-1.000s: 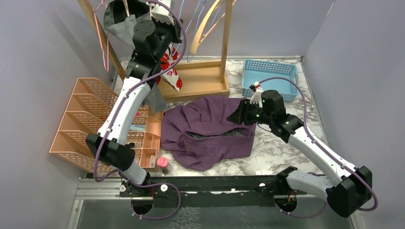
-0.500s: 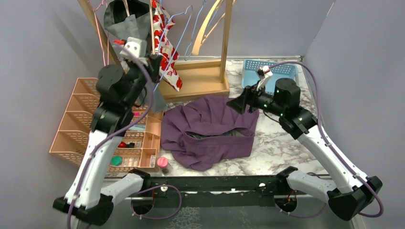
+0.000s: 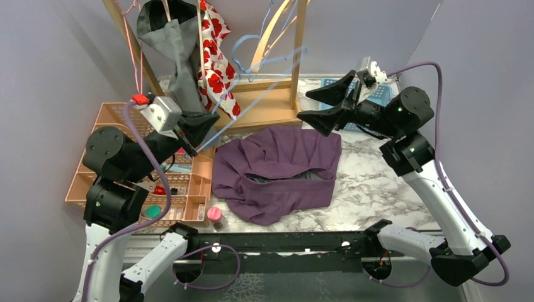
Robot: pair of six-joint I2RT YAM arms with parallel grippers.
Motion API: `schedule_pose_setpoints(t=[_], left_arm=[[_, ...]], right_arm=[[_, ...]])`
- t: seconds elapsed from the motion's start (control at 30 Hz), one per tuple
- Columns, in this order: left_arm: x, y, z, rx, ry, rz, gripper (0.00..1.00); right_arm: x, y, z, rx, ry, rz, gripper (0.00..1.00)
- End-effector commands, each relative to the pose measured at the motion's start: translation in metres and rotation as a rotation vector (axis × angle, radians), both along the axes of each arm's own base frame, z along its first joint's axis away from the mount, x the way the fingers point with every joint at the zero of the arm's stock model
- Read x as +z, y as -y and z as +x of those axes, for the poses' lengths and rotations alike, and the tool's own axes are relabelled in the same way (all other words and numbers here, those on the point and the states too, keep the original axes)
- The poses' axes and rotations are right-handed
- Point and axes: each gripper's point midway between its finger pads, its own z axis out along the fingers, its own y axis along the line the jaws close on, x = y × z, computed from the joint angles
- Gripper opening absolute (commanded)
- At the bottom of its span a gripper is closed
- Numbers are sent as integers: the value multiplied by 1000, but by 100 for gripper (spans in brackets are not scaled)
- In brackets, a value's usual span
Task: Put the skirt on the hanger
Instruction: Pick up the hanger from the clothesline, then hang the skirt on the hanger.
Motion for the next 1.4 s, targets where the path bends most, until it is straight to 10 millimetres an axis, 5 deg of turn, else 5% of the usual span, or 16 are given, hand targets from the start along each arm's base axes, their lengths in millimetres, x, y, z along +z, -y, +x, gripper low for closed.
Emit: schedule_pose_setpoints(t=[0.0, 0.23, 0.57, 0.77, 1.1, 1.37], left_arm=[[-29, 37, -31, -305, -24, 67, 0], [-59, 54, -32, -441, -56, 111, 0], [-92, 68, -48, -630, -49, 177, 0], [-103, 71, -60, -718, -41, 191, 0], [-113, 74, -60, -765, -79, 188, 0], [-116, 74, -53, -717, -121, 171, 0]], right_arm=[[49, 8, -35, 77, 229, 44, 70], [26, 0, -75, 315, 183, -44, 71], [5, -11, -45, 268, 47, -51, 72], [-27, -20, -67, 495, 37, -104, 72], [-47, -39, -64, 593, -84, -110, 69], [-54, -58, -62, 605, -156, -72, 47]])
